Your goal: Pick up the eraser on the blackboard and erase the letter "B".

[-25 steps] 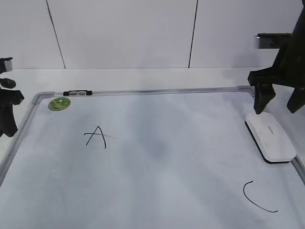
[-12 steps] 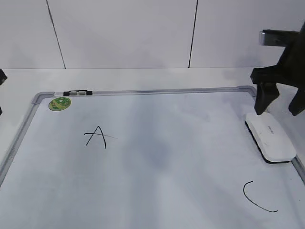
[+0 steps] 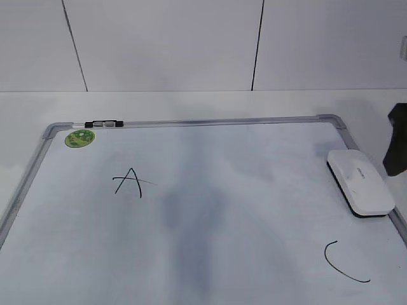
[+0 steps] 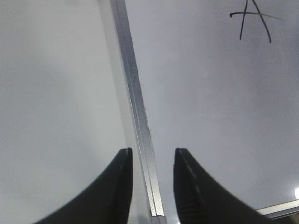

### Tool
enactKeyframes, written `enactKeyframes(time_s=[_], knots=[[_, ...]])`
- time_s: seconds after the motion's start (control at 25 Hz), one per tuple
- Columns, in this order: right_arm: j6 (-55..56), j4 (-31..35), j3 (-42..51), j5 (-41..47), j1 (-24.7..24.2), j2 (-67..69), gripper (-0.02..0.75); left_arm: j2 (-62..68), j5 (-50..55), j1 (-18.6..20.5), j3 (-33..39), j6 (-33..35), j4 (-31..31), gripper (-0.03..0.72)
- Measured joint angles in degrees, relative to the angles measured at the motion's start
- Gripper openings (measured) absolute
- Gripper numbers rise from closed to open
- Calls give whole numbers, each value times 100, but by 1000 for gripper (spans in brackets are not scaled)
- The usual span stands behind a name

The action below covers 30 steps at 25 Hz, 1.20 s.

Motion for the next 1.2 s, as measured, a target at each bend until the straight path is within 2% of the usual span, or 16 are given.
enactKeyframes(time_s=[0.32, 0.56, 0.76, 1.04, 1.2], knots=[[-14, 0, 392, 27, 0, -1374, 587, -1814, 93, 0, 529, 0, -55, 230], [-321, -12, 704, 99, 0, -2678, 529, -3300, 137, 0, 1336, -121, -64, 231], [-397, -107, 1081, 168, 0, -3837, 512, -4605, 212, 0, 1892, -133, 48, 231], [-545, -141, 2118, -51, 0, -5501, 505, -5837, 242, 0, 2461, -133, 545, 231], [-620, -140, 2931, -55, 0, -6235, 505, -6384, 118, 0, 3000, -133, 565, 231]])
